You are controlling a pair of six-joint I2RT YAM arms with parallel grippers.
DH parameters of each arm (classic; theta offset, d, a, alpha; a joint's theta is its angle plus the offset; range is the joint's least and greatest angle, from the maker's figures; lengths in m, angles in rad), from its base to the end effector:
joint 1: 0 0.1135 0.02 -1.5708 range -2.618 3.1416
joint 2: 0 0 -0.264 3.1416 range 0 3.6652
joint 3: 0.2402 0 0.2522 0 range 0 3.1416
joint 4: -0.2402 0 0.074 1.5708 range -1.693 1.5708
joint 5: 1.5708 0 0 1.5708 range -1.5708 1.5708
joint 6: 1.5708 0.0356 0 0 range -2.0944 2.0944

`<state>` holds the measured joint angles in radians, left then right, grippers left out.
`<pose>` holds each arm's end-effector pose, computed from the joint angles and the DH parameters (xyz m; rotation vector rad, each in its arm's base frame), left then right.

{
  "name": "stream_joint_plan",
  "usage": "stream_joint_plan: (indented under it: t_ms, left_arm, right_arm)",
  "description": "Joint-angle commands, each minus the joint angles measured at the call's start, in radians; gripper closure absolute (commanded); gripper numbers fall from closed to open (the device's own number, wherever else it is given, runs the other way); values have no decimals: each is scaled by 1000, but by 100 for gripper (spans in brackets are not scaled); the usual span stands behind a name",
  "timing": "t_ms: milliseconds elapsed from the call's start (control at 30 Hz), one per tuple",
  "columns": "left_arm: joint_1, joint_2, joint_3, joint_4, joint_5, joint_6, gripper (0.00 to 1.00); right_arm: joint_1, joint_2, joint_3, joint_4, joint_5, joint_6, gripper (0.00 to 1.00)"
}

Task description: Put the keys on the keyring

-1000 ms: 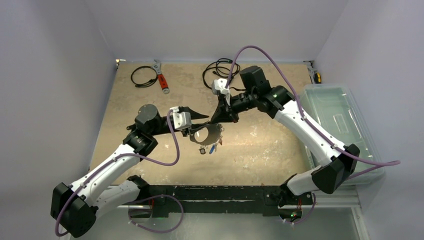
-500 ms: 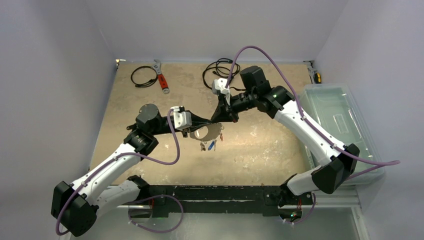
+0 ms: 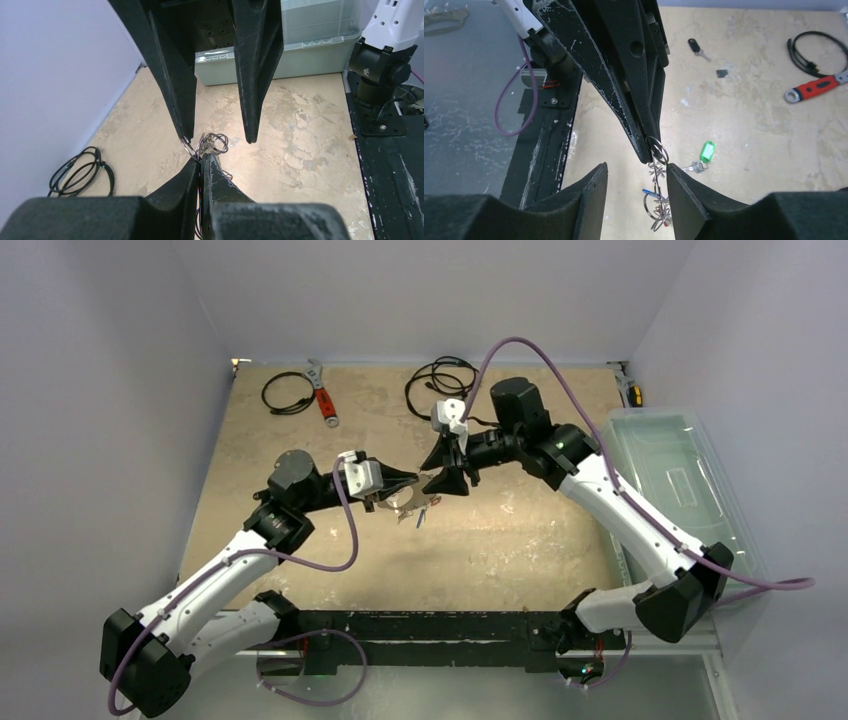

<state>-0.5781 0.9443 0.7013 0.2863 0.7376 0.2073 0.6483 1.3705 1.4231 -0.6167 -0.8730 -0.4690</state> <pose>0.1692 -0.1390 0.3310 1.1225 1.1431 -0.8504 0.2153 0.1973 0.3932 -1.5003 1.4280 1.0310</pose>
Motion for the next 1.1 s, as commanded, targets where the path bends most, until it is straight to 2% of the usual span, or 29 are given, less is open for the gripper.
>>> stream_joint_plan:
  t_ms: [0, 167, 267, 333, 467, 600, 667, 800, 867, 1067]
  left_arm:
    - [0, -30, 17, 30, -46, 32, 100]
    - [0, -50, 23, 3, -93, 29, 100]
    - [1, -73, 30, -39, -177, 22, 100]
    - [0, -99, 33, -70, -255, 15, 100]
    - [0, -131, 48, -115, -521, -90, 100]
    - [1, -88, 157, -262, -674, -145, 100]
    - [0, -75, 177, -313, -707, -133, 100]
    - [-5, -150, 76, -203, -734, -96, 100]
    - [-4, -180, 65, -213, -766, -70, 100]
    - [-4, -197, 78, -244, -748, -45, 100]
  right_arm:
    - [4, -82, -38, 145, 50, 67, 49]
    - [4, -169, -134, 356, 216, 156, 43]
    - [4, -213, -199, 482, 346, 225, 39]
    - [3, -224, -219, 523, 392, 253, 39]
    - [3, -218, -238, 540, 426, 262, 38]
    - [3, -178, -233, 533, 451, 296, 38]
    - [4, -154, -225, 522, 469, 323, 38]
    - [4, -98, -228, 508, 466, 383, 39]
    - [3, -65, -231, 491, 452, 396, 40]
    - [3, 31, -281, 571, 430, 447, 40]
